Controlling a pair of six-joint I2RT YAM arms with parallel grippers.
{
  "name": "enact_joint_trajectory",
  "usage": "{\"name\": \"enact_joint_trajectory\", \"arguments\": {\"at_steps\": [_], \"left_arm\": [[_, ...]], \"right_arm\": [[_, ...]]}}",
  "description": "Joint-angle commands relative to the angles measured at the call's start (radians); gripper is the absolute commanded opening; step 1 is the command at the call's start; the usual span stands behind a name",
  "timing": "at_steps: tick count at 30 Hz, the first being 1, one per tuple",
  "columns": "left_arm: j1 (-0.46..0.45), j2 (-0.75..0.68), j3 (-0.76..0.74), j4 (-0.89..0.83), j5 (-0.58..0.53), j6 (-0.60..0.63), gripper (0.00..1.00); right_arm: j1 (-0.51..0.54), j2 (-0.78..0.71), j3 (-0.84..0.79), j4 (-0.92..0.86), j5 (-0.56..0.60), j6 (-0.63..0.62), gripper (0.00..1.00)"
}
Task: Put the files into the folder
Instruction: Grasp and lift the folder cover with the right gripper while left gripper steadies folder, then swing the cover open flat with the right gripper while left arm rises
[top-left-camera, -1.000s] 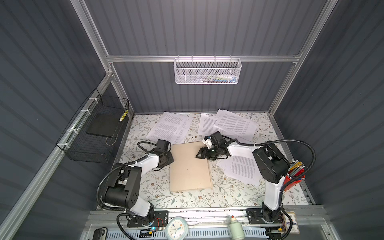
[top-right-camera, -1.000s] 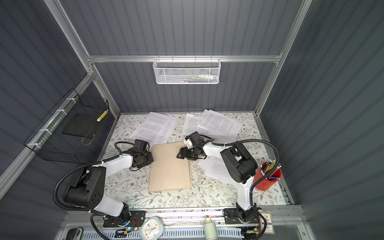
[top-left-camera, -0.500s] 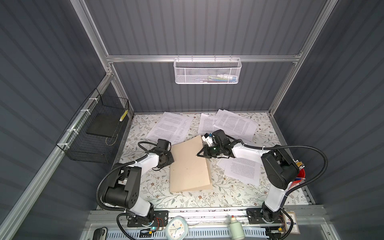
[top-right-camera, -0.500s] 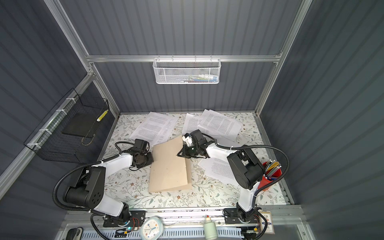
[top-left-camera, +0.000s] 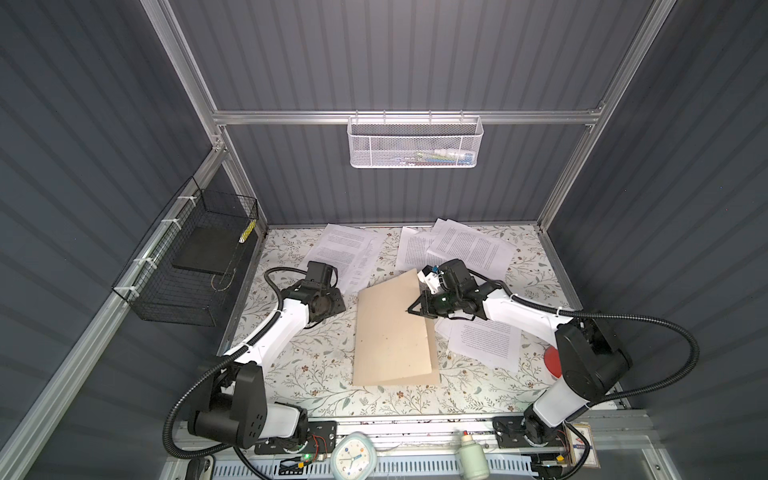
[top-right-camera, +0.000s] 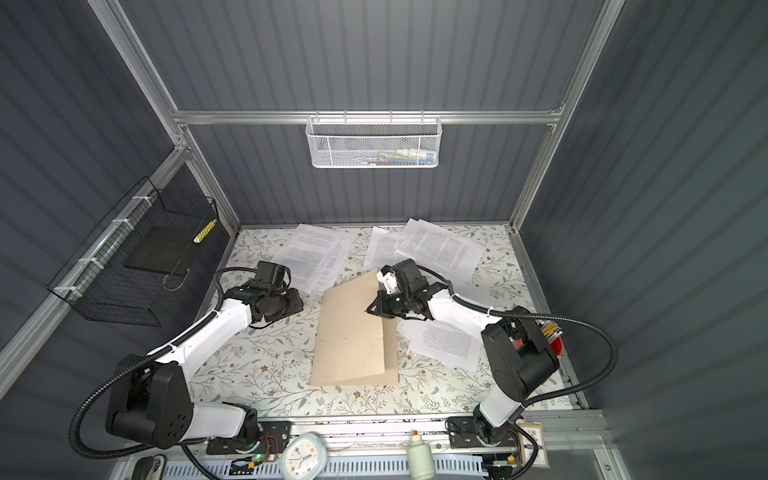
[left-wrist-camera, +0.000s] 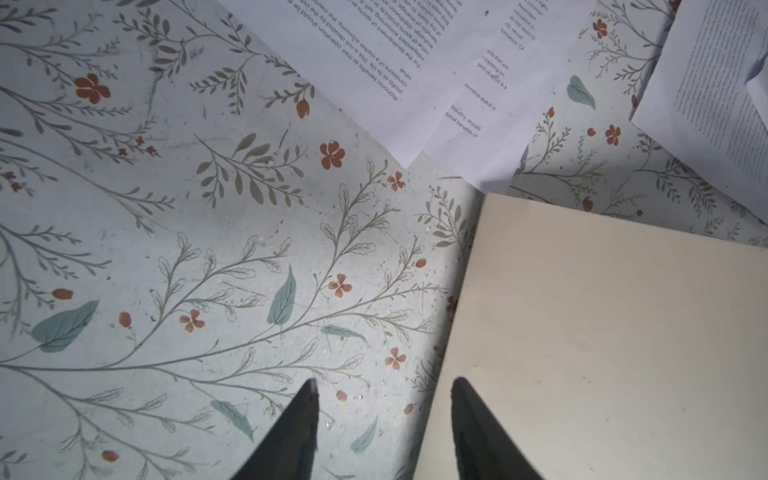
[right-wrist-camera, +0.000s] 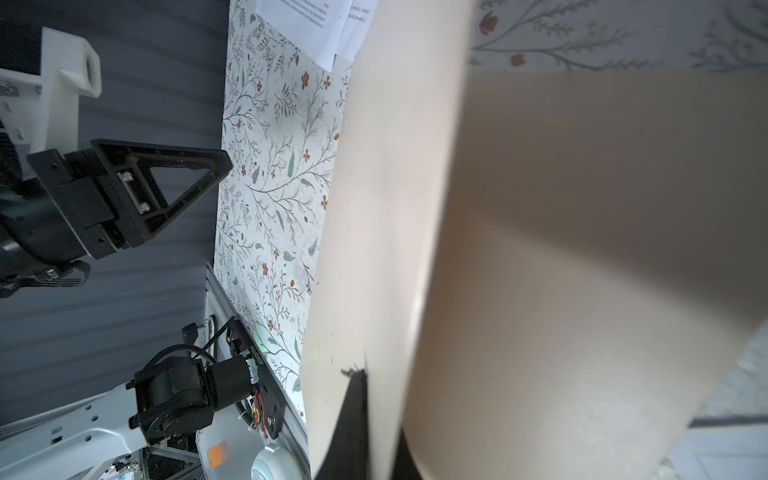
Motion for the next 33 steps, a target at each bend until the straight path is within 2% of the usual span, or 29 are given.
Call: {"name": "enact_joint_trajectory", "arguments": {"at_steps": [1,5,14,17,20,23,25,27,33], "left_arm": [[-0.002,-0.012,0.033,-0.066,-0.005,0.029,0.55],[-0.002,-0.012,0.045,-0.069,-0.005,0.039,0.57],[-0.002,-0.009,0.074,-0.091,0.000,0.059,0.61],[-0.002,-0.006,0.078,-0.094,0.010,0.065,0.63],[-0.002,-0.012,0.081,-0.089,0.057,0.080,0.70],[-0.002,-0.027,0.098,-0.098,0.101,0.095,0.82],[-0.002,-0.042,0.113,-0.112,0.120,0.103,0.99],[-0.002,-0.057,0.139,-0.141,0.118,0.110,1.00],[-0.002,-0.072,0.323,-0.316,0.053,0.138,1.00]], "right_arm": [[-0.029,-0.031,-0.023,-0.077,0.015,-0.048,0.00],[-0.043,-0.062,-0.017,-0.136,0.040,-0.093,0.00],[-0.117,-0.089,0.011,-0.270,0.004,-0.209,0.00],[-0.127,-0.096,0.015,-0.274,-0.007,-0.213,0.00],[-0.125,-0.092,0.025,-0.249,-0.045,-0.192,0.00],[-0.119,-0.083,0.025,-0.176,-0.120,-0.143,0.17],[-0.103,-0.077,0.034,-0.150,-0.160,-0.115,0.32],[-0.079,-0.072,0.049,-0.137,-0.188,-0.095,0.41],[-0.002,-0.075,0.148,-0.177,-0.156,-0.062,0.50]]}}
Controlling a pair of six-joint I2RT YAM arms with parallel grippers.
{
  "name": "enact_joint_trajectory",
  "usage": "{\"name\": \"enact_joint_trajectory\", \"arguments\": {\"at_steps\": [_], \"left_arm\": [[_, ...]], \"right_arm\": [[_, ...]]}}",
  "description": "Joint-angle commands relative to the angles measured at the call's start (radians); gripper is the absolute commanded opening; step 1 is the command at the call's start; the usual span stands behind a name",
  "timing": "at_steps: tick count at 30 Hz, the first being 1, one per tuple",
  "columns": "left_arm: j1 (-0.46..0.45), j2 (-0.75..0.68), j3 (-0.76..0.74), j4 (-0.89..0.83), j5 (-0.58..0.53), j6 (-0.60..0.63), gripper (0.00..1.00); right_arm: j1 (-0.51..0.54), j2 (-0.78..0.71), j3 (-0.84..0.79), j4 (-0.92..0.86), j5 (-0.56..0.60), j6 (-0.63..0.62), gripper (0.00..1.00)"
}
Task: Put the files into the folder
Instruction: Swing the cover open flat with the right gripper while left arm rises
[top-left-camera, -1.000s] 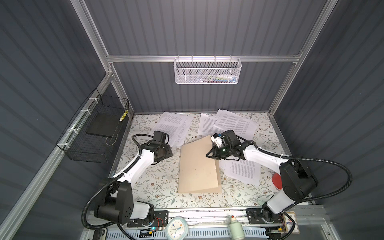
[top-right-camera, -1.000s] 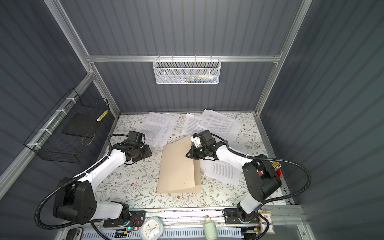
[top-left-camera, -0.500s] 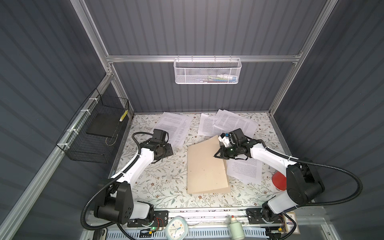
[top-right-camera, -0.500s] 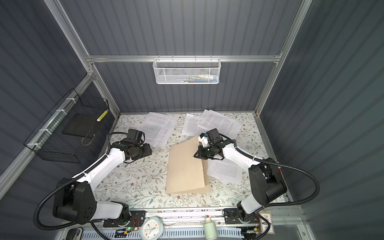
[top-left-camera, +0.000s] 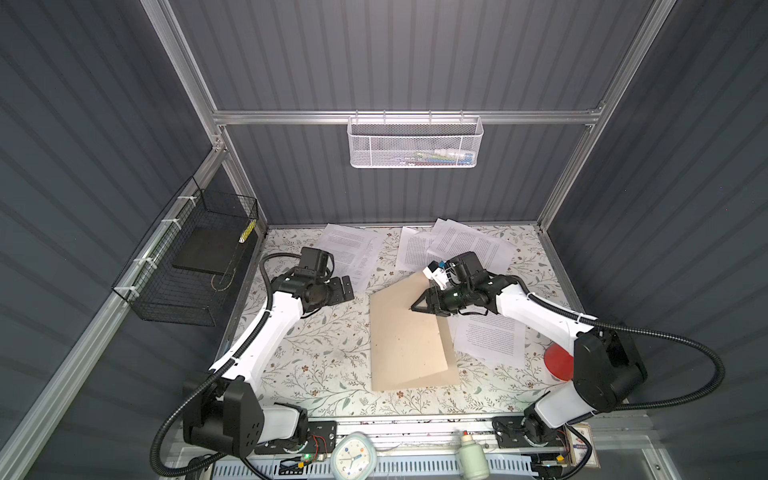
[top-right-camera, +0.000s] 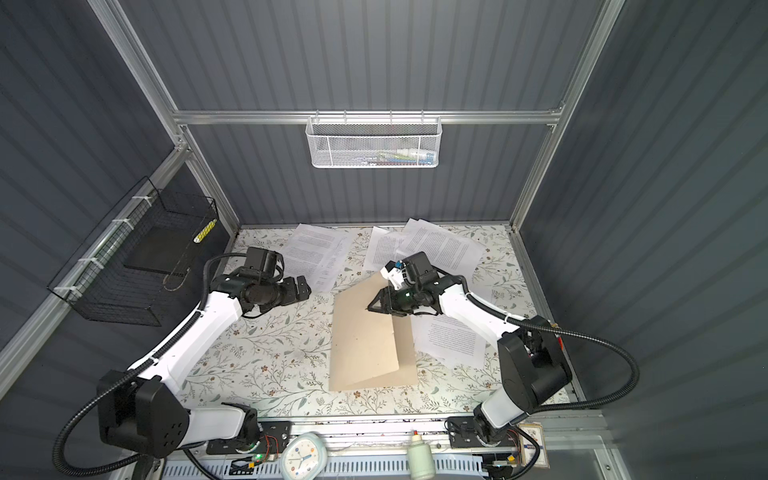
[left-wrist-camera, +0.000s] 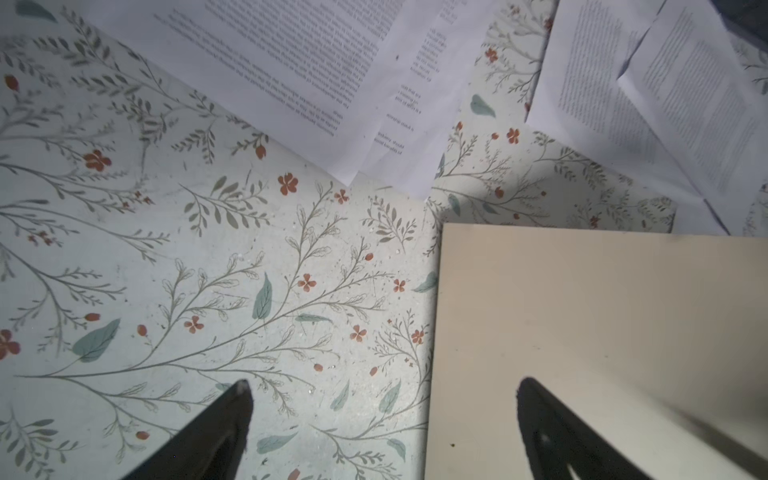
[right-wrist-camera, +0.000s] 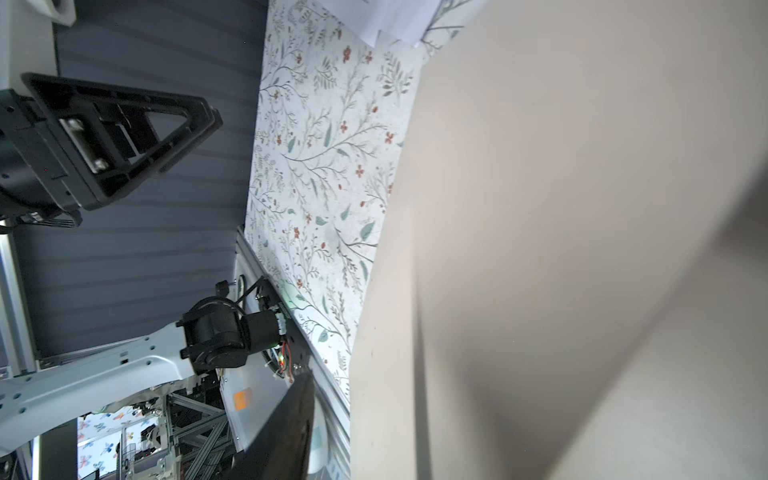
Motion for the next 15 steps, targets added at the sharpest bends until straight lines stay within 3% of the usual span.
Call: {"name": "enact_joint_trajectory", "arguments": {"at_steps": [1,7,15], "left_arm": [[-0.002,-0.018,0.138,-0.152,-0.026,0.043,1.00],[-0.002,-0.005,0.371,-0.269,-0.091,0.078,1.00],[-0.002,0.047,0.676,-0.411,-0.103,0.108,1.00]], "right_arm": [[0.038,-0.003,0.082,-0.009,-0.018,0.026,0.51],[0.132,0.052,0.242,-0.004,-0.009,0.067,0.59],[0.286,0.343,0.579,0.033,-0.010,0.124,0.68]]}}
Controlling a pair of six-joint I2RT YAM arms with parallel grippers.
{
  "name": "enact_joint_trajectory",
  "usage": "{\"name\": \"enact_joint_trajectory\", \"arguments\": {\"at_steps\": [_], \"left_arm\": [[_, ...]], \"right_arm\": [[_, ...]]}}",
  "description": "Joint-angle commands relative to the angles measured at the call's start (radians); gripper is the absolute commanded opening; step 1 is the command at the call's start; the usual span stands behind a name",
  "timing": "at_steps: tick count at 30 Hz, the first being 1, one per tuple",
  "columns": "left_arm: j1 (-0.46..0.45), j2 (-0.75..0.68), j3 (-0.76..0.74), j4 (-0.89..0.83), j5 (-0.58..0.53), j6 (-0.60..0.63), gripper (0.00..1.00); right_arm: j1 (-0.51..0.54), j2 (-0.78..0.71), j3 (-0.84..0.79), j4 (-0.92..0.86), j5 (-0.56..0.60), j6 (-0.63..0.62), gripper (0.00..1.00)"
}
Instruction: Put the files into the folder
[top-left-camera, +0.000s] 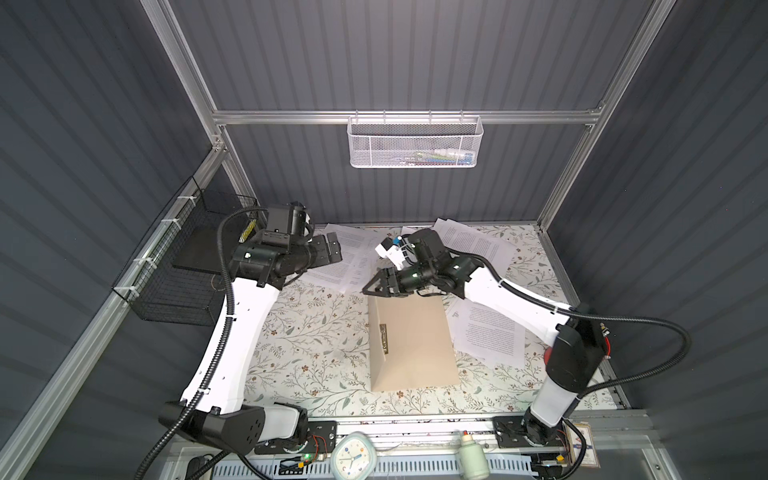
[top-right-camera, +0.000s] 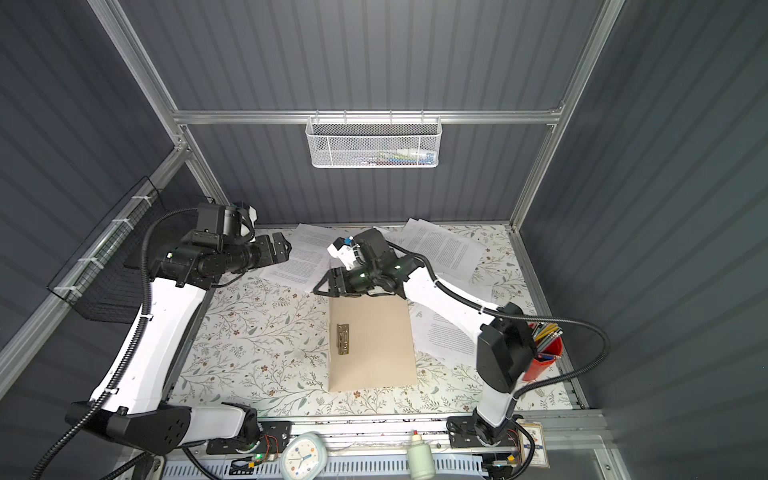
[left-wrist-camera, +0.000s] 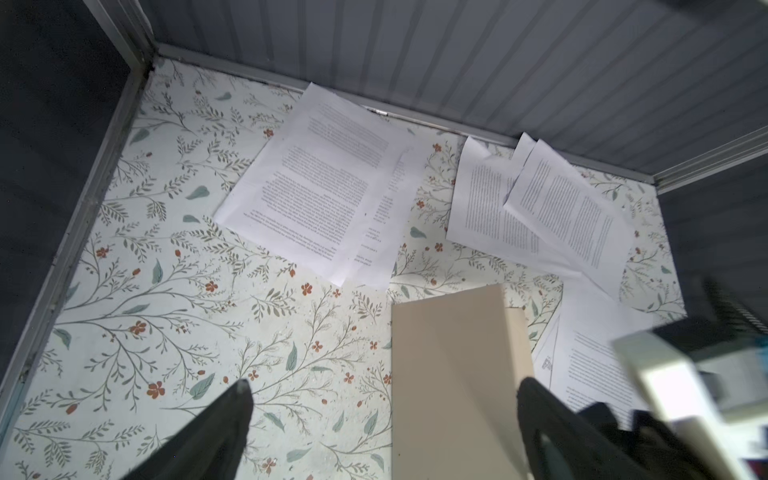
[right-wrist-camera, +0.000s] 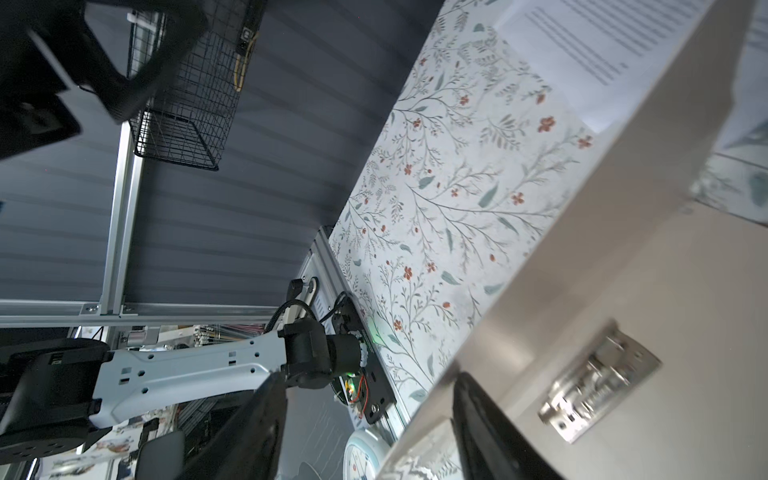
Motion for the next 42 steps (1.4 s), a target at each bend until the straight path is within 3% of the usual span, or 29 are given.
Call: {"name": "enact_joint_trajectory", "arguments": {"at_steps": [1,9,13,20,26,31,36,42], "left_arm": [[-0.002,0.025,0.113,-0.113,-0.019,0.044,1.00],[0.000,0.025,0.186,-0.133,-0.005,0.040,1.00],[0.000,0.002,0.136,-0.110,0.003,0.037,1.00],[0.001,-0.102,-0.091,0.068,0.079,0.016,1.00],[0.001,-0.073,-0.309,0.122,0.192,-0.005,0.99],[0.001,-0.038,-0.523,0.199,0.242,-0.030,0.86],[0.001,0.034,-0.673,0.301,0.303,-0.065,0.60],[0.000,0.113,-0.750,0.362,0.272,-0.072,0.32]], "right_arm": [[0.055,0.146,0.145,0.000,-0.006,0.036,0.70],[0.126,0.491,0.517,-0.072,0.014,0.027,0.79],[0.121,0.521,0.561,-0.135,0.055,-0.010,0.82],[0.046,0.279,0.208,-0.033,0.123,-0.025,0.91],[-0.005,0.052,-0.149,0.019,0.152,-0.013,0.87],[-0.007,-0.025,-0.340,0.039,0.134,-0.009,0.77],[0.011,0.004,-0.412,0.075,0.125,0.001,0.63],[0.035,0.091,-0.399,0.099,0.094,0.016,0.44]]}}
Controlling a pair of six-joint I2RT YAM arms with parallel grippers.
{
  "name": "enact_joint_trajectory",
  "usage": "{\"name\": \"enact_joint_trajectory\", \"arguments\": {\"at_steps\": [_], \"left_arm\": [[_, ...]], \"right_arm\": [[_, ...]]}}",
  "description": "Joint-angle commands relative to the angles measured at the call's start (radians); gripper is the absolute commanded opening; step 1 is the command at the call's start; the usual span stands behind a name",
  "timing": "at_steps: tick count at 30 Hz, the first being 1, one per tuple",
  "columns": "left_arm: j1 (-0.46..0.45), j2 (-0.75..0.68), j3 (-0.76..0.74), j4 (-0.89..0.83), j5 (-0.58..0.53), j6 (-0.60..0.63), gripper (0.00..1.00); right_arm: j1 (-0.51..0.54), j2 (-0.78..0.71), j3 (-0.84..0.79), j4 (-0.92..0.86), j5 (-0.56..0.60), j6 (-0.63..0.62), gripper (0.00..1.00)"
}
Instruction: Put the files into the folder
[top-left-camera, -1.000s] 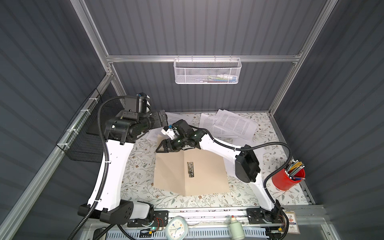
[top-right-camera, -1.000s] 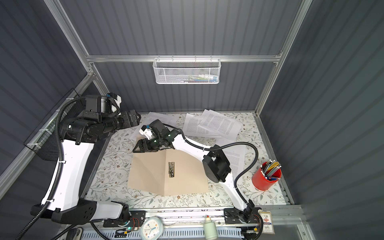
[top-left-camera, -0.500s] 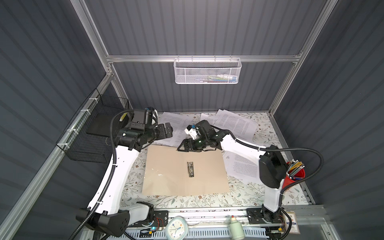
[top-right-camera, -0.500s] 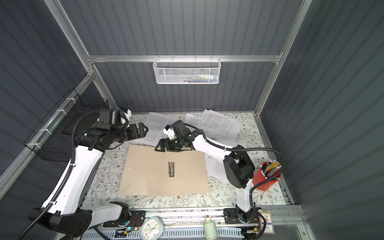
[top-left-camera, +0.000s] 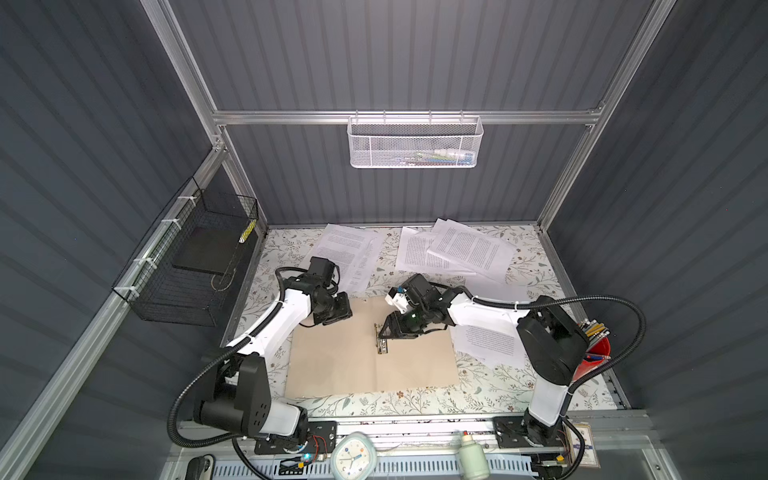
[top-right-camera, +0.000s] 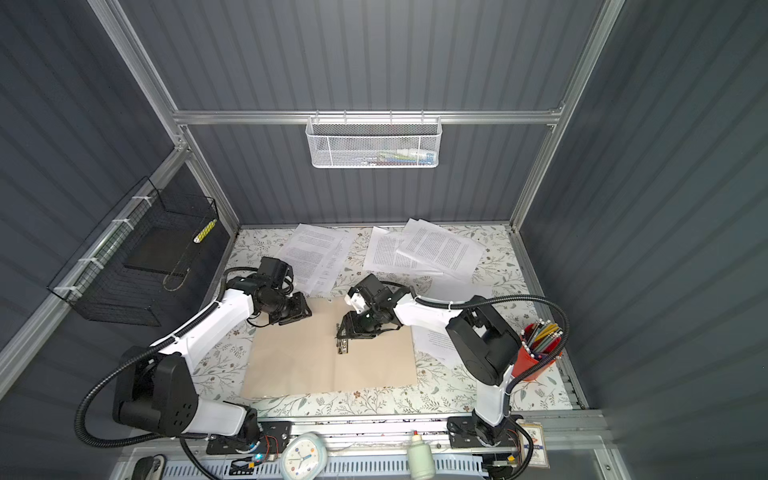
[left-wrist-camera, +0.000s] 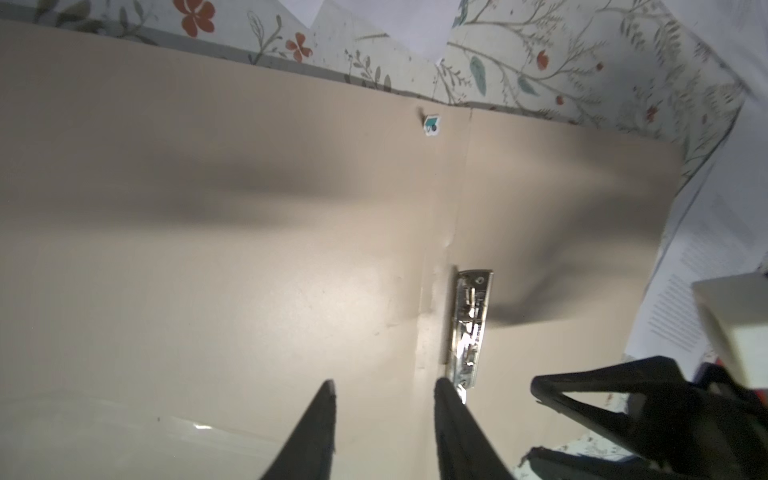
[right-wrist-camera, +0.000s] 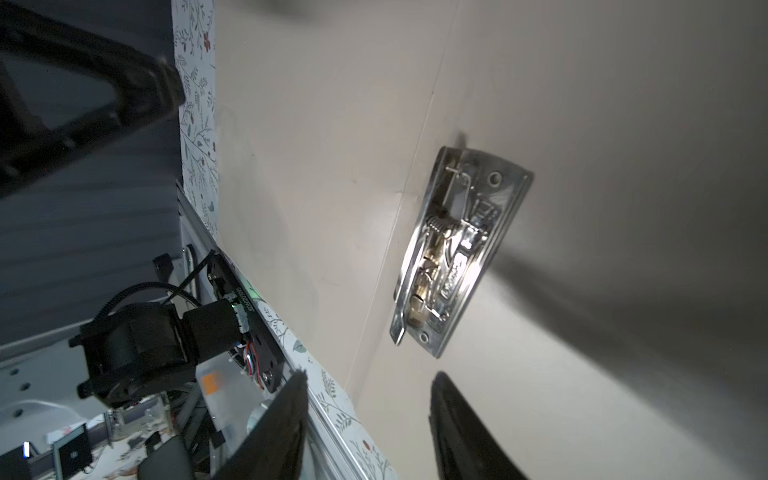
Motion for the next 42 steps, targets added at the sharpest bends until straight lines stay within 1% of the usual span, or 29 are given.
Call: {"name": "enact_joint_trajectory", "arguments": {"at_steps": [1,3,6,11,14,17,27,31,37,40,42], "left_arm": [[0.000,0.032,-0.029,0.054,-0.002,-0.010,0.28],[0.000,0.061,-0.048,0.068,-0.003,-0.011,0.20],[0.000,0.091,-0.082,0.096,0.001,-0.026,0.12],[0.000,0.115,-0.138,0.140,0.005,-0.059,0.03],[0.000,0.123,-0.167,0.152,-0.010,-0.072,0.00],[0.000,0.127,-0.191,0.162,-0.019,-0.080,0.00],[0.000,0.132,-0.233,0.171,-0.050,-0.094,0.00],[-0.001,0.135,-0.233,0.171,-0.051,-0.094,0.00],[-0.001,0.142,-0.231,0.171,-0.056,-0.094,0.00],[0.000,0.145,-0.231,0.173,-0.054,-0.095,0.00],[0.000,0.146,-0.229,0.173,-0.052,-0.094,0.00]], "right_arm": [[0.015,0.048,0.015,0.023,-0.032,0.000,0.41],[0.022,0.071,0.022,0.024,-0.037,0.002,0.37],[0.027,0.089,0.027,0.029,-0.050,0.007,0.31],[0.038,0.095,0.012,0.040,-0.070,0.015,0.28],[0.045,0.098,0.001,0.044,-0.077,0.020,0.28],[0.053,0.102,0.003,0.049,-0.087,0.022,0.27],[0.056,0.131,0.007,0.033,-0.065,0.040,0.22],[0.056,0.137,0.015,-0.002,-0.032,0.036,0.22],[0.055,0.118,-0.008,0.004,0.000,0.050,0.24],[0.055,0.124,-0.003,0.006,-0.005,0.051,0.25],[0.056,0.133,-0.003,0.021,-0.025,0.059,0.23]]}}
